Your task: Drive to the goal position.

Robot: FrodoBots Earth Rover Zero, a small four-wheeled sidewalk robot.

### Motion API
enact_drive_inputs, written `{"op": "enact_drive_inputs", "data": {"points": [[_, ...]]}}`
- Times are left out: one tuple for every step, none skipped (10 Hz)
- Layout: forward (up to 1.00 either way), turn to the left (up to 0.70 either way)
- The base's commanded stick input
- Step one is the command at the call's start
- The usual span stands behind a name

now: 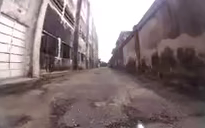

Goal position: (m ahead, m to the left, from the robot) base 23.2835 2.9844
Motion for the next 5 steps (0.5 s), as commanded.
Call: {"op": "enact_drive_inputs", "data": {"points": [[0.85,0.00],[0.85,0.00],[0.85,0.00],[0.85,0.00],[0.85,0.00]]}}
